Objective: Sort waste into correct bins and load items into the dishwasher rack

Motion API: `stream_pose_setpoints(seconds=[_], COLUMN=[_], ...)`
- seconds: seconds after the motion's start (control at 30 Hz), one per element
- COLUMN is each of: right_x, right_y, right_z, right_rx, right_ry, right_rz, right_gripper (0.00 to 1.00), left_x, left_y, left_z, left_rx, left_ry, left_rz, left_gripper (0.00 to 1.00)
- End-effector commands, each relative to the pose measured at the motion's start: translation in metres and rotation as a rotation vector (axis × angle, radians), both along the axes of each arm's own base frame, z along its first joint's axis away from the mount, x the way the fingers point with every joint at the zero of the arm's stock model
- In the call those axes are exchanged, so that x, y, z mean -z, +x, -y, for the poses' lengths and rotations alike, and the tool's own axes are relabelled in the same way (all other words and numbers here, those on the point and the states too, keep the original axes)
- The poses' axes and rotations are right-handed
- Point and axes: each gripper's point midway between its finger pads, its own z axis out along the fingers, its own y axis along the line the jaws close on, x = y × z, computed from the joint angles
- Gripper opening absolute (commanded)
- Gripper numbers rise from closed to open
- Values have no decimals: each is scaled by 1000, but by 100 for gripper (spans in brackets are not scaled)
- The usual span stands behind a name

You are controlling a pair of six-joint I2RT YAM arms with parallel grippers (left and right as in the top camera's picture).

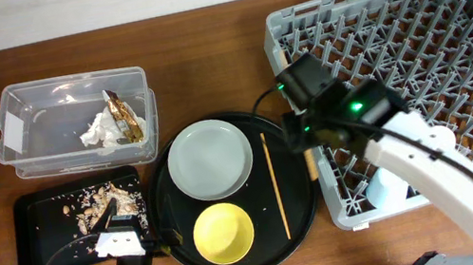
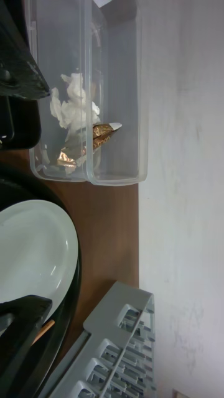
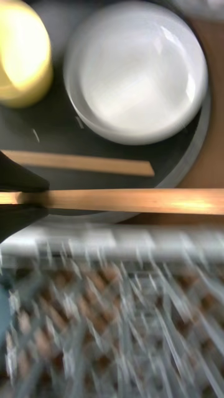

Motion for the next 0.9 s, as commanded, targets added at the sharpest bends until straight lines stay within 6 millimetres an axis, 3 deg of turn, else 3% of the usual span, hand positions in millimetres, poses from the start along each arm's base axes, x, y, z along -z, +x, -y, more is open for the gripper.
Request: stream_pose_setpoints(seconds=[0.0, 0.23, 0.27, 0.33, 0.47, 0.57, 0.67, 0.73, 0.87], right_x=[6, 40, 43, 41, 23, 17, 37, 57, 101], right_y=[32, 48, 47, 36, 14, -5, -31, -42, -48], right_z=[47, 63, 60, 42, -2, -31, -58, -60, -41], right_rx=[-6, 35, 29, -21, -132, -167, -171, -133, 19], right_ry=[-208, -243, -233, -152, 30, 108, 110, 53, -85], right_rz=[72, -6, -18, -60, -72, -96, -173, -209, -243], right_gripper=[4, 5, 11, 39, 73, 75, 74, 73, 66], left_x=[1, 1, 1, 1, 1, 1, 1, 1, 1], left_y=[0, 0, 0, 0, 0, 0, 0, 0, 0], left_z=[0, 0, 0, 0, 0, 0, 0, 0, 0], left_rx=[3, 3, 3, 3, 3, 3, 3, 3, 3], left_ry=[11, 11, 11, 11, 11, 11, 11, 11, 11], left_rz=[6, 6, 6, 6, 6, 6, 6, 6, 6], left_gripper=[99, 99, 99, 99, 99, 99, 99, 99, 99])
